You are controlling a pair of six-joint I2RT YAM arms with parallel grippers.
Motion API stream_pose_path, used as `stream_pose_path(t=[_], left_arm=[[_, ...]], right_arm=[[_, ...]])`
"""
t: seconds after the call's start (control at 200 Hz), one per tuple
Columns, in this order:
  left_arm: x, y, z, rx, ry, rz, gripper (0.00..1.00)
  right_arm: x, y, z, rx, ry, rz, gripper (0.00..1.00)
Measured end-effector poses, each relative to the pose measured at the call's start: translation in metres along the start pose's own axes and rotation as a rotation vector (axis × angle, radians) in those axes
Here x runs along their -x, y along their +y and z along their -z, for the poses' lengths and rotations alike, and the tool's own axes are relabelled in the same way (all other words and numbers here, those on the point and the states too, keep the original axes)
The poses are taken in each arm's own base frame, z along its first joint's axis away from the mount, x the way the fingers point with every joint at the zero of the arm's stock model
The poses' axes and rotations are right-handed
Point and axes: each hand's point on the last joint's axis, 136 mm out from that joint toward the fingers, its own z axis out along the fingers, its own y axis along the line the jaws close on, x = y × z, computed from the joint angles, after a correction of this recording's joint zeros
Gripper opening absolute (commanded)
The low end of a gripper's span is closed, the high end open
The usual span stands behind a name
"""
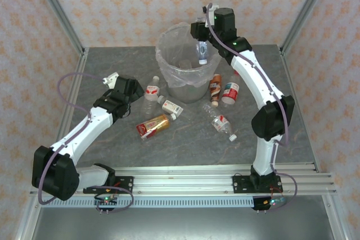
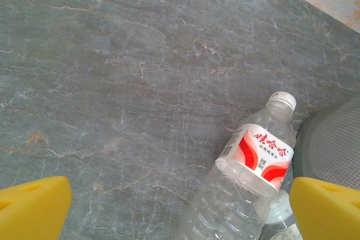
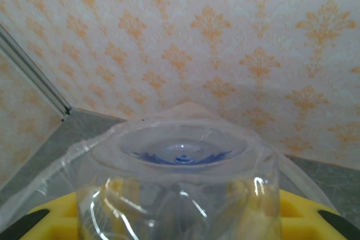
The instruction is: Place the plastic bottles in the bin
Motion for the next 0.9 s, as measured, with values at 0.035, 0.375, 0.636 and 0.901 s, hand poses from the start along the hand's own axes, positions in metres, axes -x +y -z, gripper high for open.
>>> stream_pose_path(t=[0.035, 0.375, 0.636, 0.901], left_arm=[[0.0, 0.0, 0.0, -0.002, 0.002, -0.003, 1.0], [0.002, 0.001, 0.004, -0.009, -0.011, 0.001, 1.0], [0.003, 0.003, 0.007, -0.011, -0.018, 0.003, 1.0], [0.004, 0.005, 0.006, -0.003, -0.022, 0.004, 1.0]], right_arm=[[-0.007, -0.001, -0.003, -0.005, 0.022, 0.015, 0.42], [-0.066, -0.005, -0.031, 0.022, 0.226, 0.154, 0.43], [-0.089, -0.009, -0.051, 0.02, 0.348, 0.201, 0.44], [-0.126, -0.018, -0.063, -0.036, 0.478, 0.26, 0.48]])
